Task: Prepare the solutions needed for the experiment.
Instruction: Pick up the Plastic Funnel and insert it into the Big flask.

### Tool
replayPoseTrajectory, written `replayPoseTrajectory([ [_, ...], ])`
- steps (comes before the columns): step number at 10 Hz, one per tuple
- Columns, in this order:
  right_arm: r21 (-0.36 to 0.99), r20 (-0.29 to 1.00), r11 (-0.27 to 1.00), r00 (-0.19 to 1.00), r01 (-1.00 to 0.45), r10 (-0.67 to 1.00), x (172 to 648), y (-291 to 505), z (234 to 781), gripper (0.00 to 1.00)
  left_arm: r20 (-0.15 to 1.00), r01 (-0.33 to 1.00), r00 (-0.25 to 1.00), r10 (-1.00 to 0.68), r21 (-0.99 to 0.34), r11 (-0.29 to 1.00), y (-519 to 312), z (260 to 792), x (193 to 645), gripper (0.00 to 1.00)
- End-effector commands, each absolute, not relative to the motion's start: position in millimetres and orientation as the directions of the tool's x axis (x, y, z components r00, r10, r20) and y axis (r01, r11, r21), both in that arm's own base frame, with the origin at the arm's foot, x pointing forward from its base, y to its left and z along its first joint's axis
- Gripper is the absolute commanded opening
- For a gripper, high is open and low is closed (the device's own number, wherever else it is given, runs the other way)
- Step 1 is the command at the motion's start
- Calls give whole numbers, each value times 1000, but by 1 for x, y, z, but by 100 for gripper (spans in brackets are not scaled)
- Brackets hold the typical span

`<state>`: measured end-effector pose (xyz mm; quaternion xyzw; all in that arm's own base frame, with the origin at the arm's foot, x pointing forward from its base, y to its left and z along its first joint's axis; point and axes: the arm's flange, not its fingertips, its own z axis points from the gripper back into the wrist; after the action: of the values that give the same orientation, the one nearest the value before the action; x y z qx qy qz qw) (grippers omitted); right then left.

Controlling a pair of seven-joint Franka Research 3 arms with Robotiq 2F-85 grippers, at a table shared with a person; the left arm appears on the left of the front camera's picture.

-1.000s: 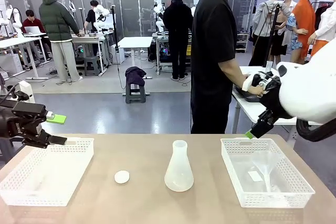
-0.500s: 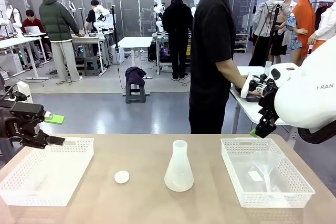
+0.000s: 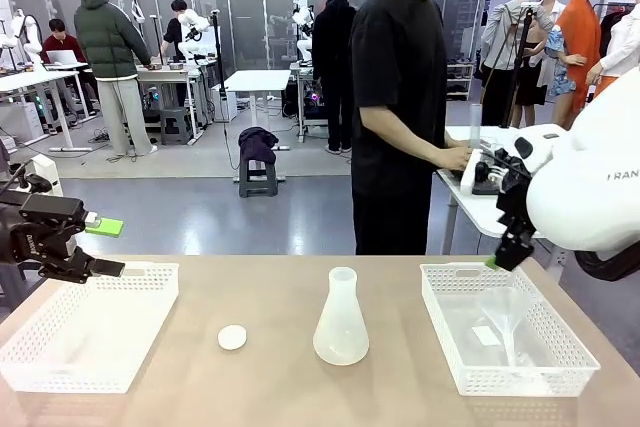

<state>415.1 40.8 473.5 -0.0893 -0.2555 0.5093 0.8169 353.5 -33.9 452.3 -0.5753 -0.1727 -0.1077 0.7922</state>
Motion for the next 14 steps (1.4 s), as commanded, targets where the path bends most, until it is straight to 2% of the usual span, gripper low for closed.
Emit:
replayPoseTrajectory([
  [1,-384,164,372,334,-845,928,433,7,487,100,396,369,917,40,-883,291,-37,453,353,100],
  [2,-282,158,298,262,-912,952,451,-13,490,100,396,369,917,40,-883,291,-37,453,353,100],
  [4,-147,192,234,204,-961,960,478,-33,484,100,396,369,917,40,-883,291,-37,453,353,100],
  [7,-89,255,213,184,-973,949,525,-42,448,100,396,369,917,40,-883,291,-37,453,353,100],
  [11,-68,209,234,216,-970,954,553,-30,398,100,396,369,917,40,-883,291,-37,453,353,100],
  [14,18,202,211,210,-977,957,559,-32,375,100,396,369,917,40,-883,291,-37,453,353,100],
])
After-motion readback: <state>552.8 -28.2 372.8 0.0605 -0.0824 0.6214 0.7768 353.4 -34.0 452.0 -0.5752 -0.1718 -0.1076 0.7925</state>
